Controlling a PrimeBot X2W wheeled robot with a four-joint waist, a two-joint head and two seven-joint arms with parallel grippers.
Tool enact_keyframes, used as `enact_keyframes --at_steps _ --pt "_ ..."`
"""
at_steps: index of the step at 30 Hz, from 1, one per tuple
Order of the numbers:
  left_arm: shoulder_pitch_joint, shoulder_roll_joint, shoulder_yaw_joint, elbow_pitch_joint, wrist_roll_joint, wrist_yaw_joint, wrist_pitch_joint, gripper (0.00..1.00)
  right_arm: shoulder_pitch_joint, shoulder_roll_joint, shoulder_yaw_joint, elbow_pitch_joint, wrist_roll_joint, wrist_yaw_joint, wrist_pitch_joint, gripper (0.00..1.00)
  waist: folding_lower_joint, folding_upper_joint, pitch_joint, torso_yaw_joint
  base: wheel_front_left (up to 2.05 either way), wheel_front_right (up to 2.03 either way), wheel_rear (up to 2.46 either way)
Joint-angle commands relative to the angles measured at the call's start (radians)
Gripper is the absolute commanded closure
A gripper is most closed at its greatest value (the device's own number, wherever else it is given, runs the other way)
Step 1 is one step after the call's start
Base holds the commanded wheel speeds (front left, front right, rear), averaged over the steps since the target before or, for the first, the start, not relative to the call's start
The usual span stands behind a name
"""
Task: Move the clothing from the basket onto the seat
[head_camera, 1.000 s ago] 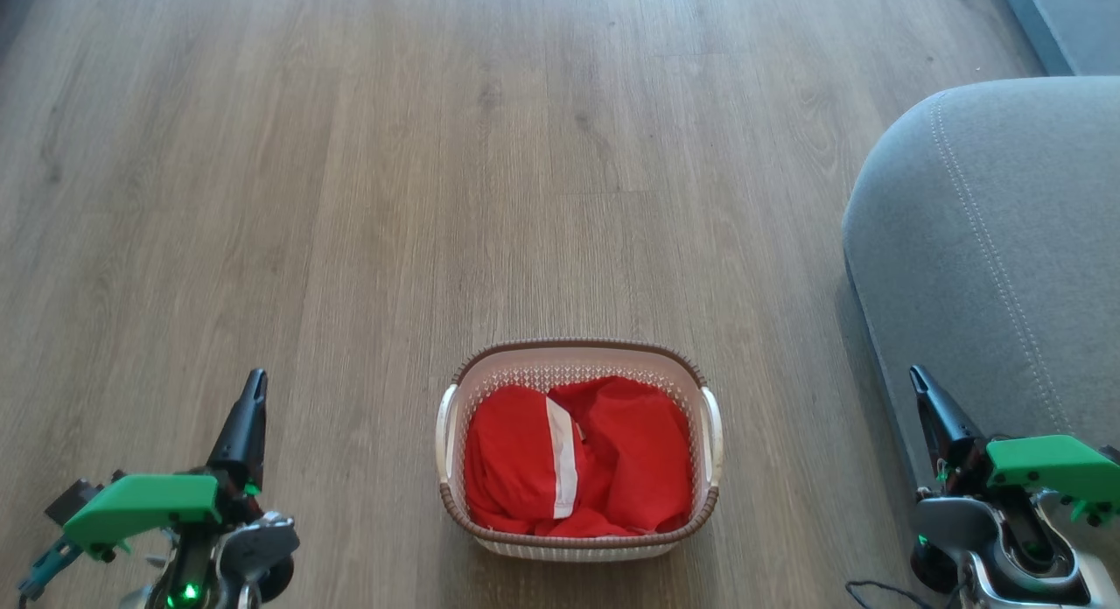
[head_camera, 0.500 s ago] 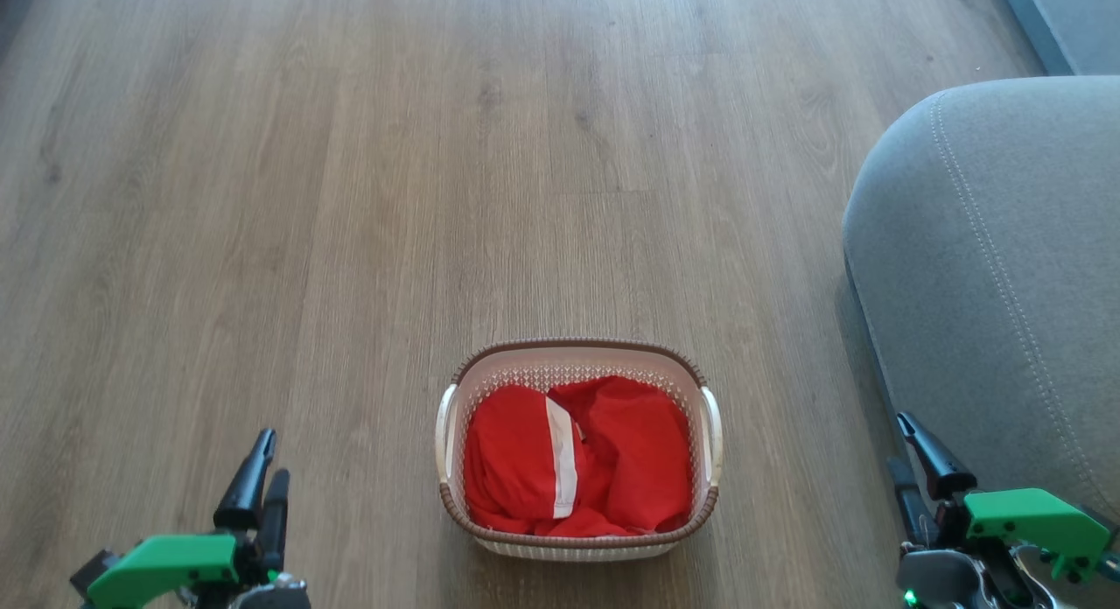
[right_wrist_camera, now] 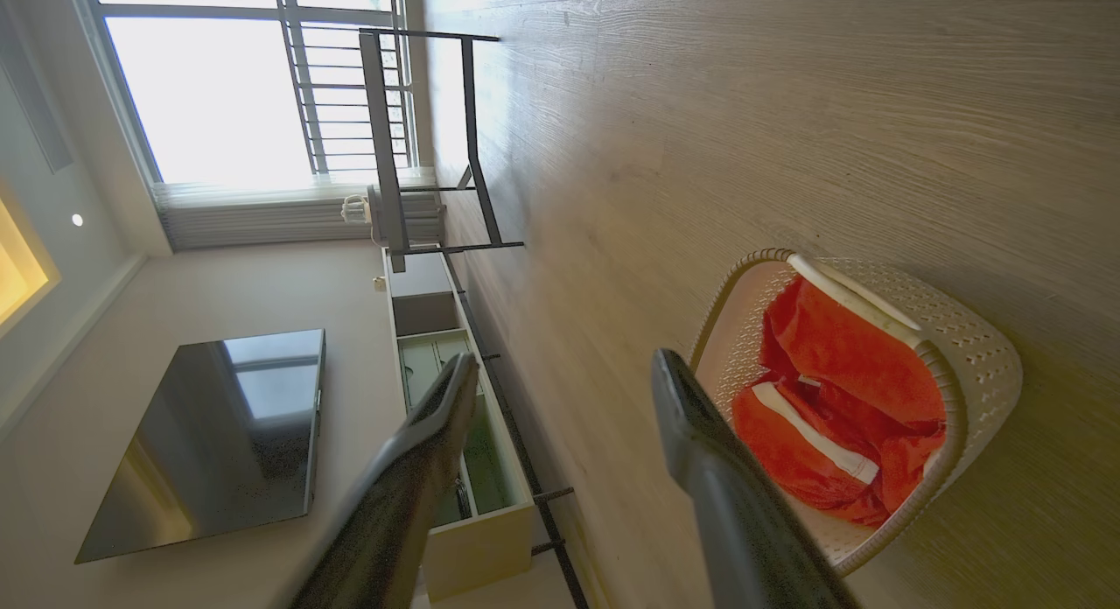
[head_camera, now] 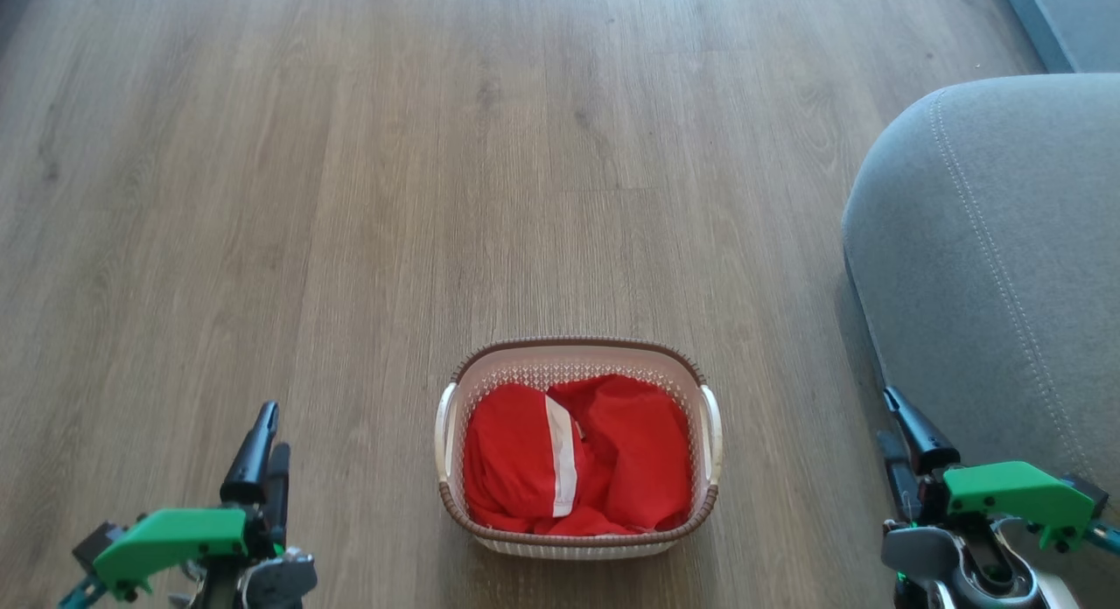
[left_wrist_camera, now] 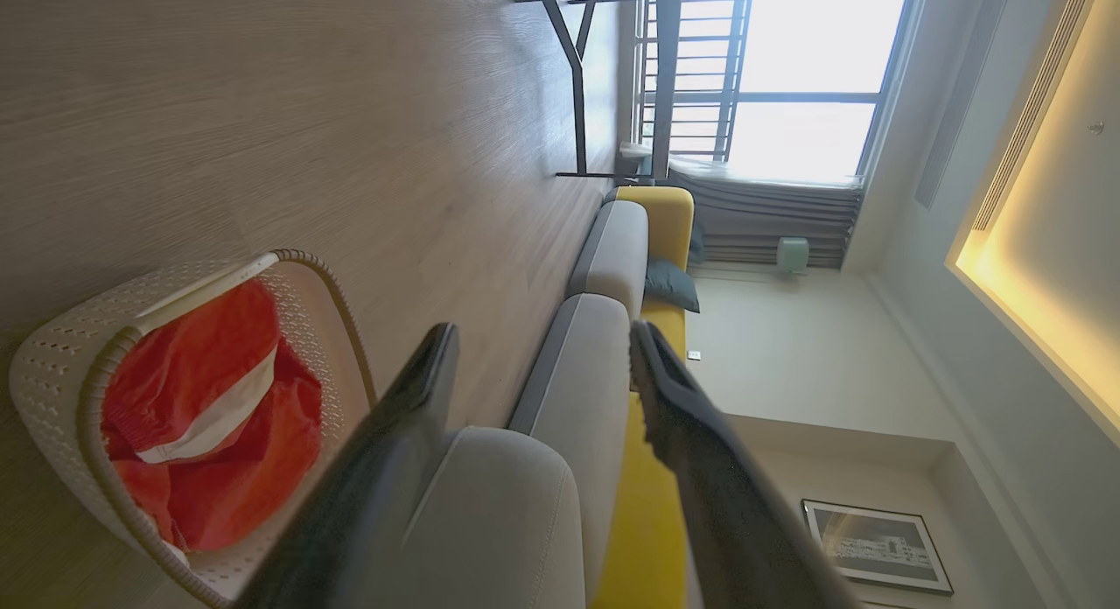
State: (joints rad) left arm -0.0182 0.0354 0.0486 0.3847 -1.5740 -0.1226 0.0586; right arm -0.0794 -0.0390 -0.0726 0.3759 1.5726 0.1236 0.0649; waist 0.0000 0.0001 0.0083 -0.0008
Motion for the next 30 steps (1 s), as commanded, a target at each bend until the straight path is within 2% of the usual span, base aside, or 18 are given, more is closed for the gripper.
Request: enact_keyframes --at_steps 1,6,19,30 --pt "-0.065 0.018 0.003 -0.026 0.012 -0.002 -0.011 0.00 -0.059 -0.021 0.012 -0.032 -0.011 0.001 -0.018 0.00 0.0000 -0.0001 0.000 0.000 0.00 0.00 0.00" --pt "-0.081 0.025 -0.003 -0.026 0.040 -0.002 -0.028 0.00 -0.078 -0.035 0.039 -0.028 -0.032 0.002 -0.037 0.00 0.0000 -0.0001 0.001 0.000 0.00 0.00 0.00" --pt "-0.118 0.031 -0.010 -0.019 0.230 -0.003 -0.070 0.00 -0.126 -0.062 0.099 -0.021 -0.170 0.002 -0.080 0.00 0.0000 -0.0001 0.005 -0.002 0.00 0.00 0.00" --pt "-0.147 0.046 -0.048 -0.014 0.415 -0.004 -0.105 0.00 -0.169 -0.081 0.159 -0.005 -0.331 0.003 -0.115 0.00 0.0000 -0.0001 0.008 -0.002 0.00 0.00 0.00"
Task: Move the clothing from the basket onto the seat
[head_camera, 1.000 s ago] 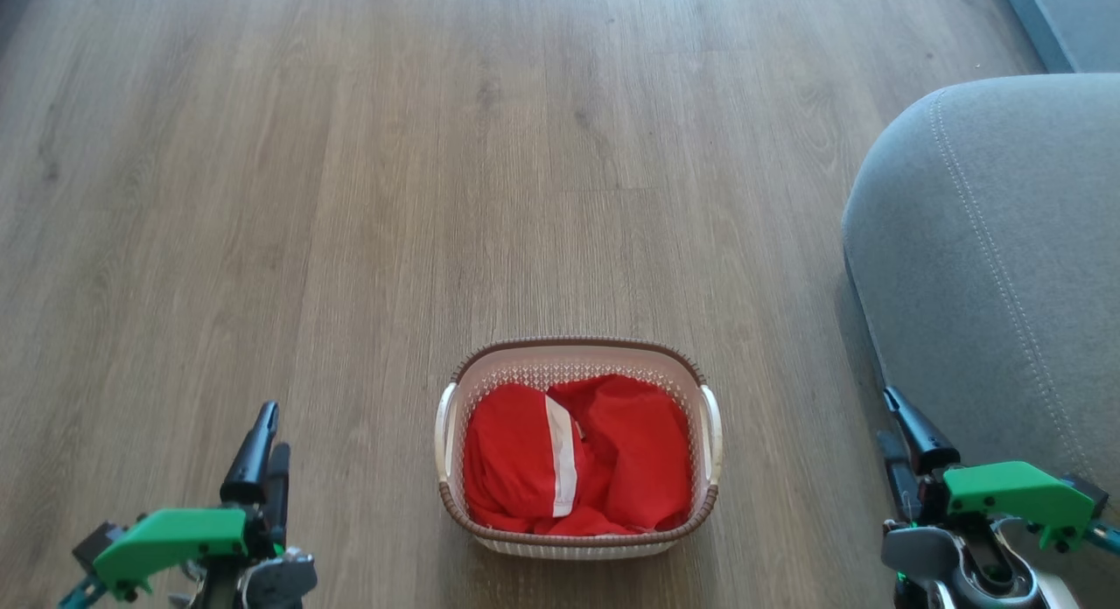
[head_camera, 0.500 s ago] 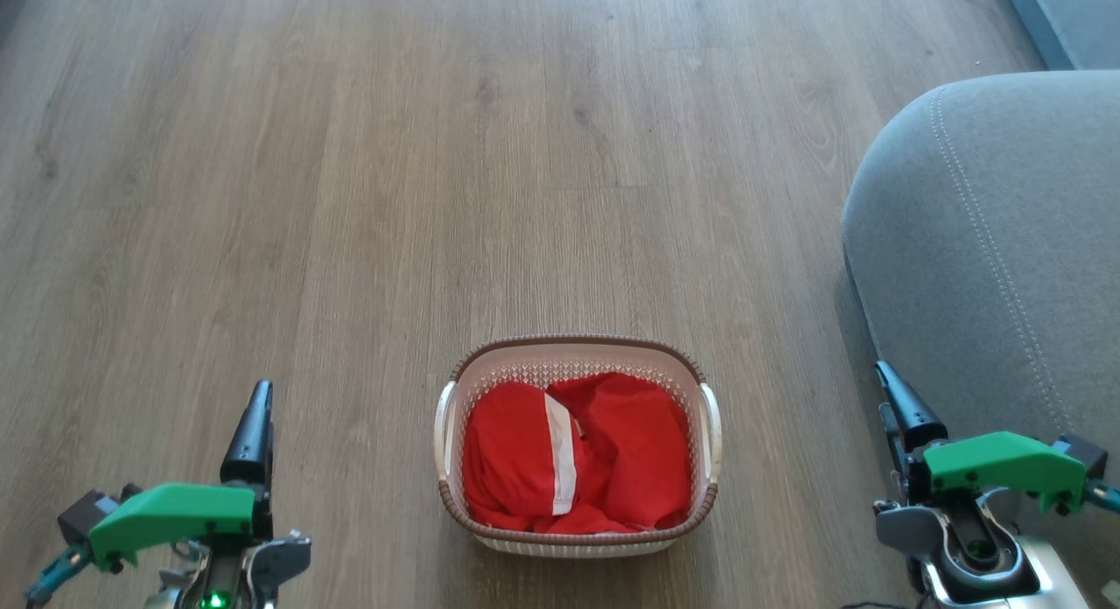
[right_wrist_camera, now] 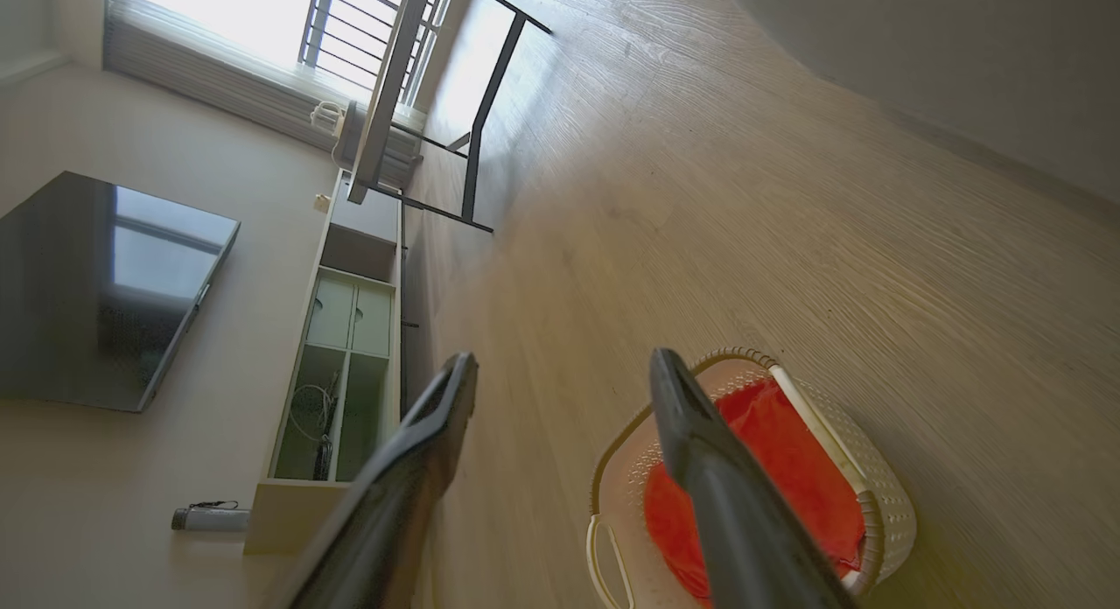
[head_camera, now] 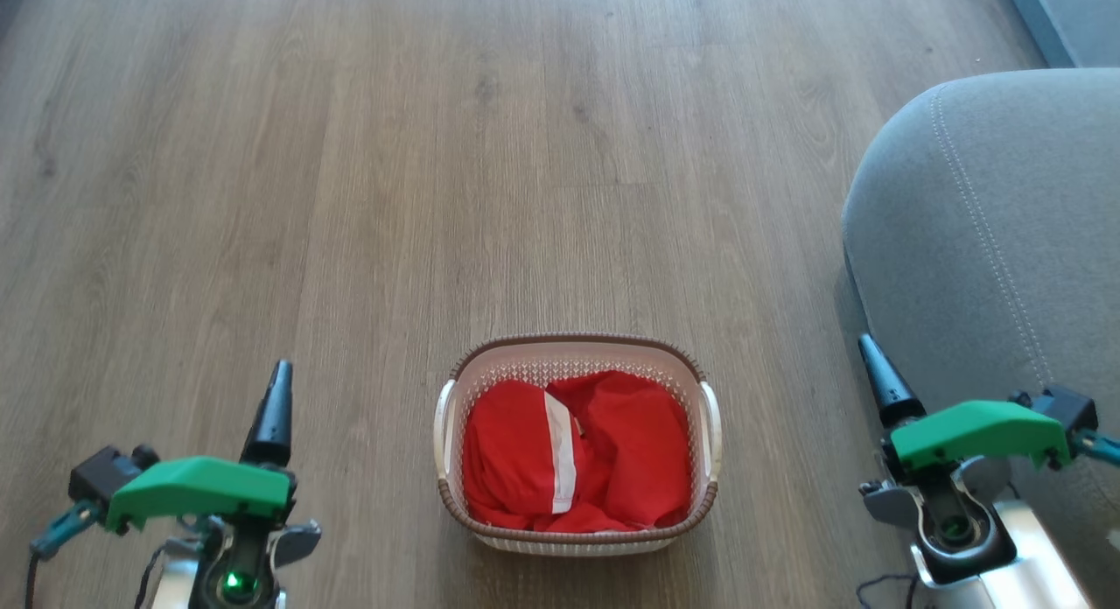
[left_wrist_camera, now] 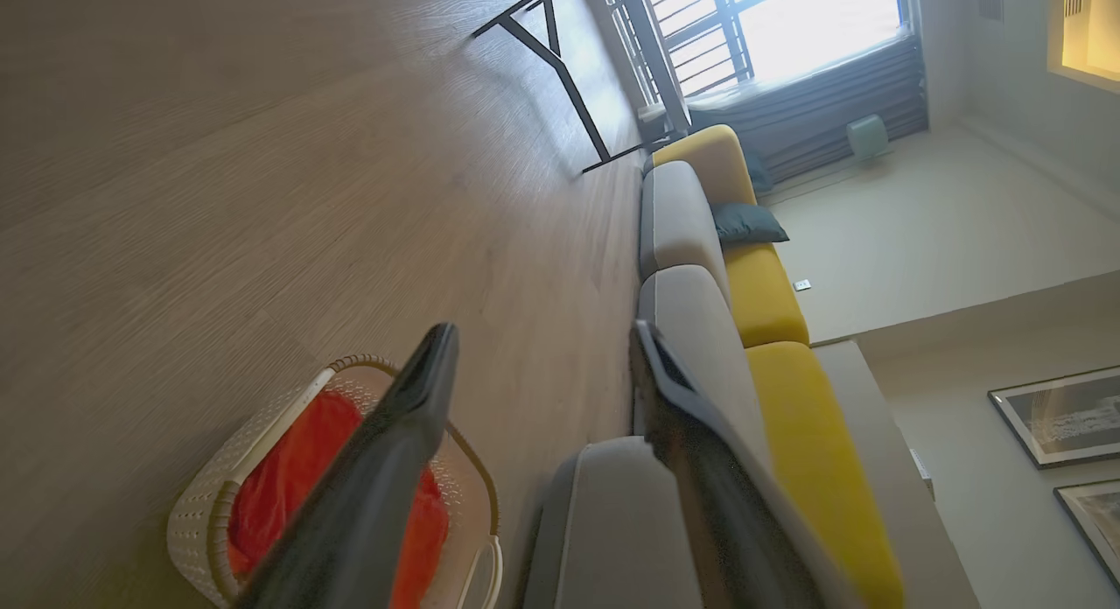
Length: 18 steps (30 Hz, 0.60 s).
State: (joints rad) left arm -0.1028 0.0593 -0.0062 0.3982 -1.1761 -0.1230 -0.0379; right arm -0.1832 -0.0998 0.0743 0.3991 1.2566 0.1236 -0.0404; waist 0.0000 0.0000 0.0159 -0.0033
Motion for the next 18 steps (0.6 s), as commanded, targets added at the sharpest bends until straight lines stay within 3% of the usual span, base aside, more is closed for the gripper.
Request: enact_keyframes --at_steps 1,18 --pt "-0.065 0.025 0.002 -0.027 0.033 -0.003 -0.012 0.00 -0.069 -0.022 0.017 -0.027 -0.028 0.003 -0.013 0.00 0.0000 0.0000 0.001 0.000 0.00 0.00 0.00" --pt "-0.093 0.036 -0.014 -0.041 0.285 -0.004 -0.059 0.00 -0.120 -0.042 0.083 0.001 -0.232 0.004 -0.059 0.00 0.0000 0.0000 0.002 0.002 0.00 0.00 0.00"
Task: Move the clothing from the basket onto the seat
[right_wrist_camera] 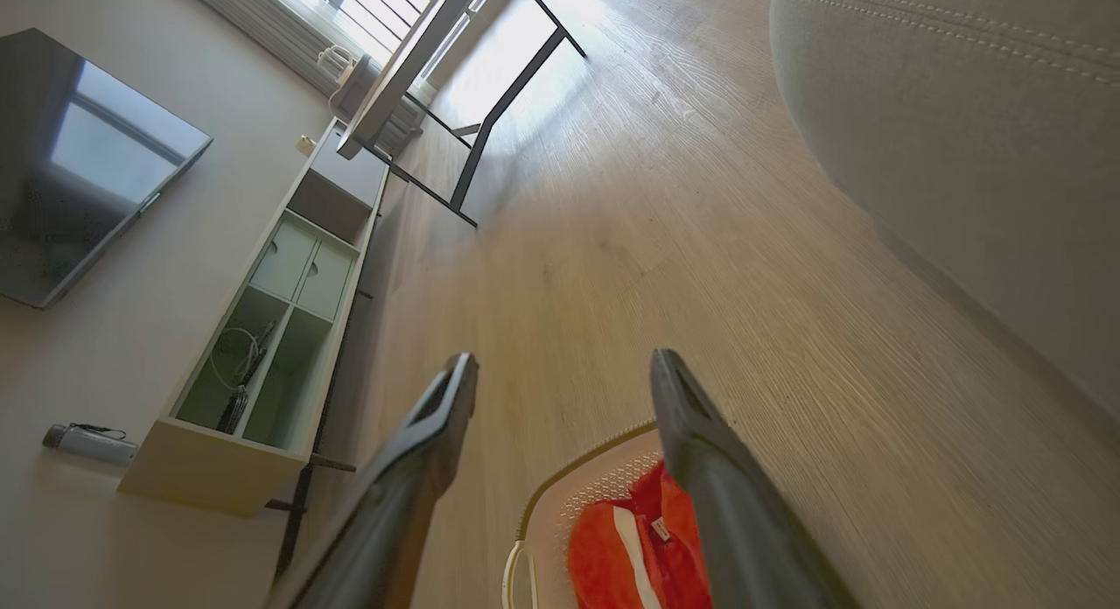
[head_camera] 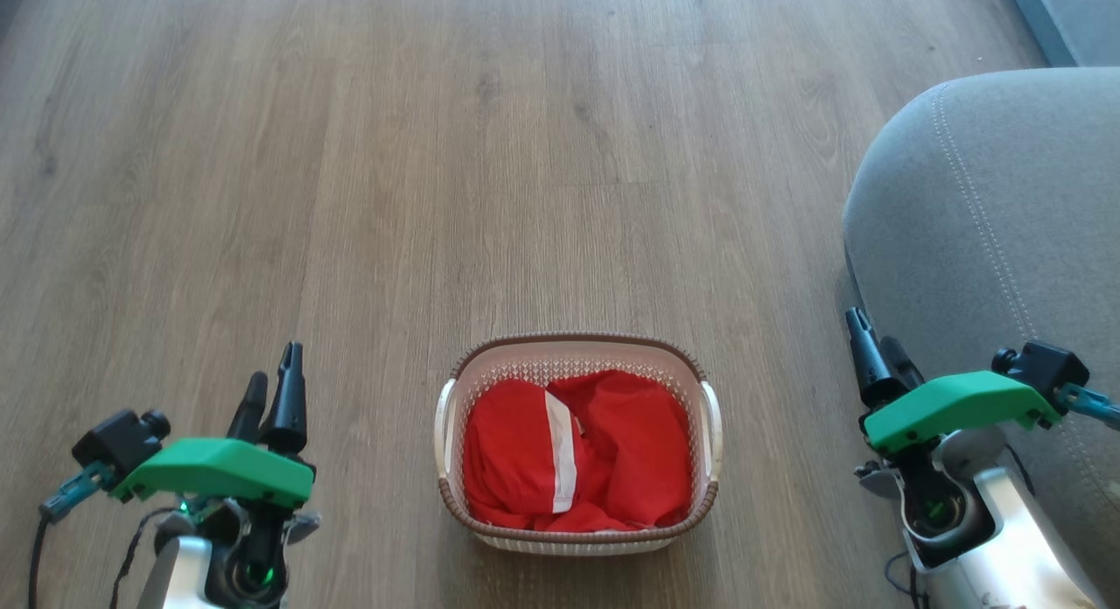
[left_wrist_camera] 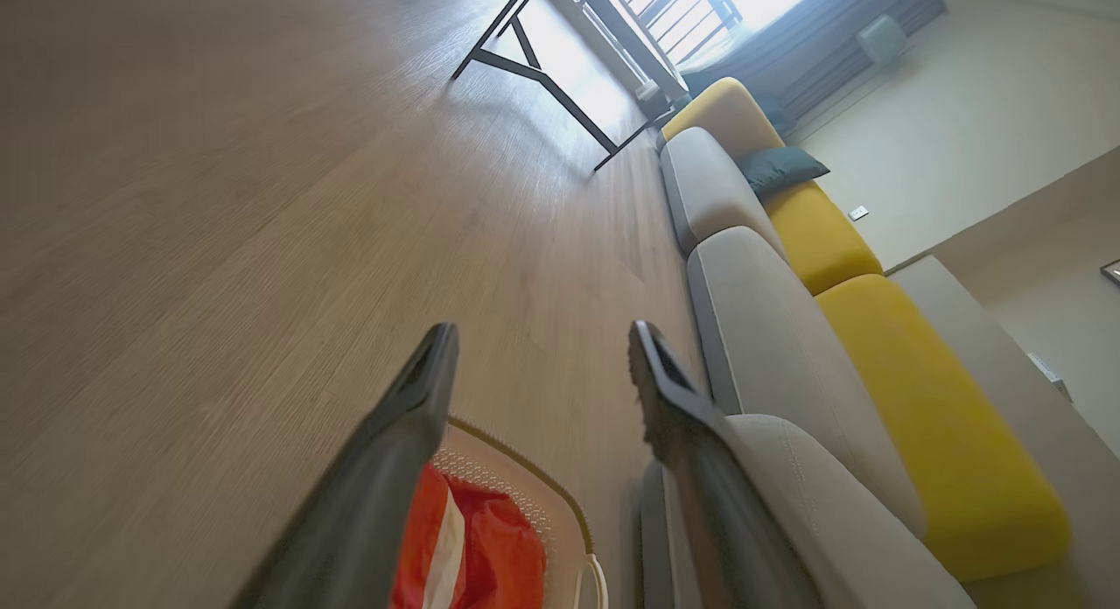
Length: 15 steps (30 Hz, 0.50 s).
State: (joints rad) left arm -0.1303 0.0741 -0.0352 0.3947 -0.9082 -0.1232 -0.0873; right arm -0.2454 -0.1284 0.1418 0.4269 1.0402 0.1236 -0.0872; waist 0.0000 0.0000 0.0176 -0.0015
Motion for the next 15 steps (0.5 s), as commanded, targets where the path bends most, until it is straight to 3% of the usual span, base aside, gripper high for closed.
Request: enact_keyframes --at_steps 1,15 --pt "-0.066 0.021 0.016 -0.039 0.033 -0.004 -0.013 0.00 -0.059 -0.014 0.018 -0.026 -0.028 0.004 -0.015 0.00 0.0000 0.0000 0.000 0.000 0.00 0.00 0.00" --pt "-0.072 0.011 0.043 -0.066 0.235 -0.005 -0.054 0.00 -0.062 -0.018 0.029 -0.045 -0.197 0.005 -0.056 0.00 0.0000 0.0000 0.002 0.001 0.00 0.00 0.00"
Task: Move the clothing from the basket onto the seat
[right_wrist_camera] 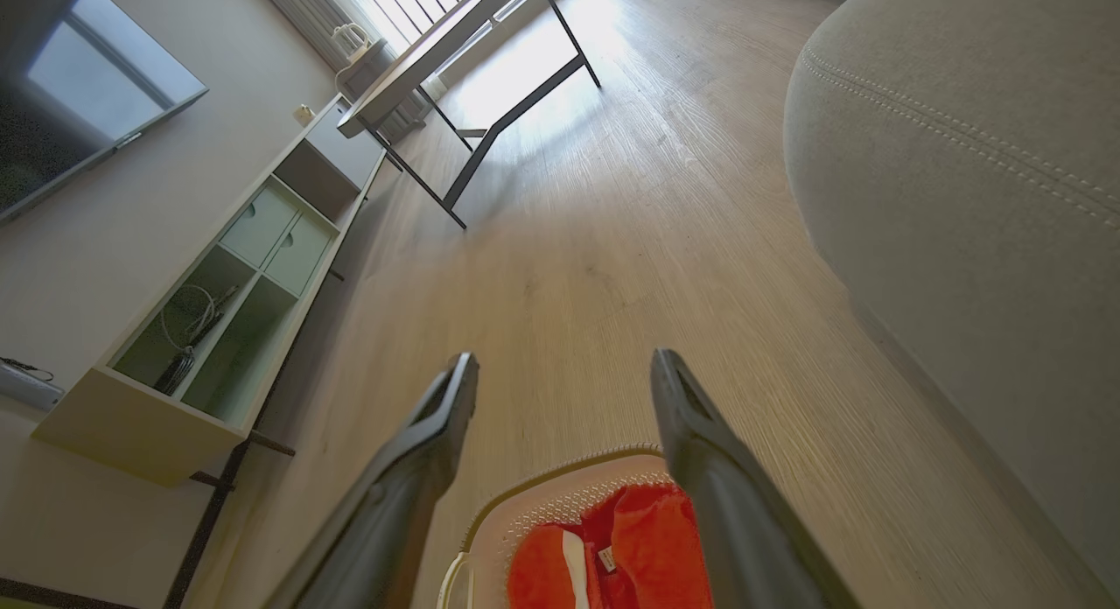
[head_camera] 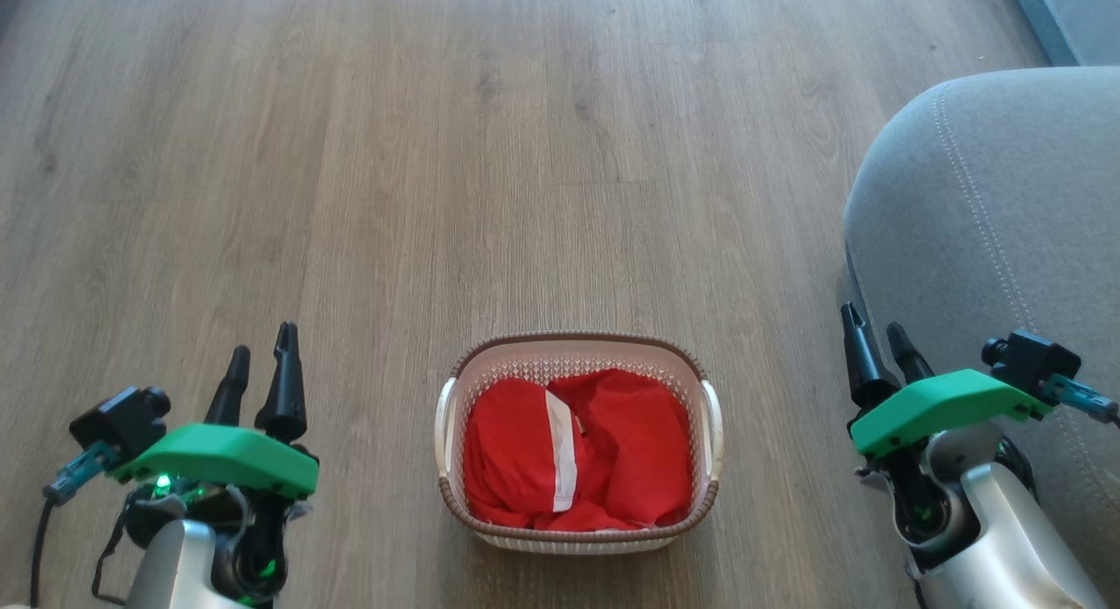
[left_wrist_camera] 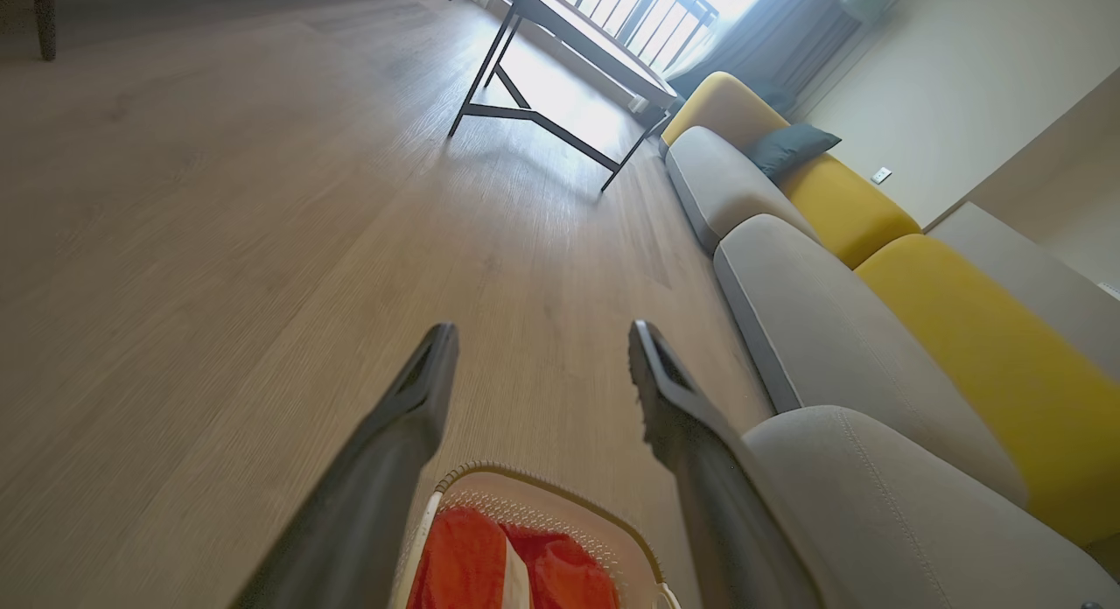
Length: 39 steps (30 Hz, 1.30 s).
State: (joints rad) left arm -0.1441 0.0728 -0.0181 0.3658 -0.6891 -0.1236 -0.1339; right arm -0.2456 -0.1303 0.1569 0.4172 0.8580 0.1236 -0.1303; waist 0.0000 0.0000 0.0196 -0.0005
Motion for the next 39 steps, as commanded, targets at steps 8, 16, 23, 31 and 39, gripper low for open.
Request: enact_keyframes --at_steps 8,16,23,31,39 --pt "-0.069 0.011 0.026 -0.045 0.128 -0.005 -0.032 0.00 -0.075 -0.019 0.028 -0.031 -0.111 0.005 -0.037 0.00 0.0000 0.0000 0.003 0.000 0.00 0.00 0.00" --pt "-0.083 0.013 0.015 -0.045 0.231 -0.006 -0.055 0.00 -0.093 -0.022 0.041 -0.024 -0.204 0.006 -0.060 0.00 0.0000 0.0000 0.007 0.002 0.00 0.00 0.00" --pt "-0.096 0.016 0.006 -0.041 0.324 -0.006 -0.076 0.00 -0.112 -0.026 0.060 -0.014 -0.275 0.006 -0.081 0.00 0.0000 0.0000 0.011 0.002 0.00 0.00 0.00" --pt "-0.106 0.011 0.016 -0.038 0.408 -0.006 -0.097 0.00 -0.129 -0.028 0.069 -0.011 -0.347 0.007 -0.101 0.00 0.0000 0.0000 0.012 0.001 0.00 0.00 0.00" --pt "-0.122 0.000 0.036 -0.031 0.488 -0.007 -0.124 0.00 -0.148 -0.030 0.071 -0.006 -0.437 0.007 -0.127 0.00 0.0000 0.0000 0.015 0.001 0.00 0.00 0.00"
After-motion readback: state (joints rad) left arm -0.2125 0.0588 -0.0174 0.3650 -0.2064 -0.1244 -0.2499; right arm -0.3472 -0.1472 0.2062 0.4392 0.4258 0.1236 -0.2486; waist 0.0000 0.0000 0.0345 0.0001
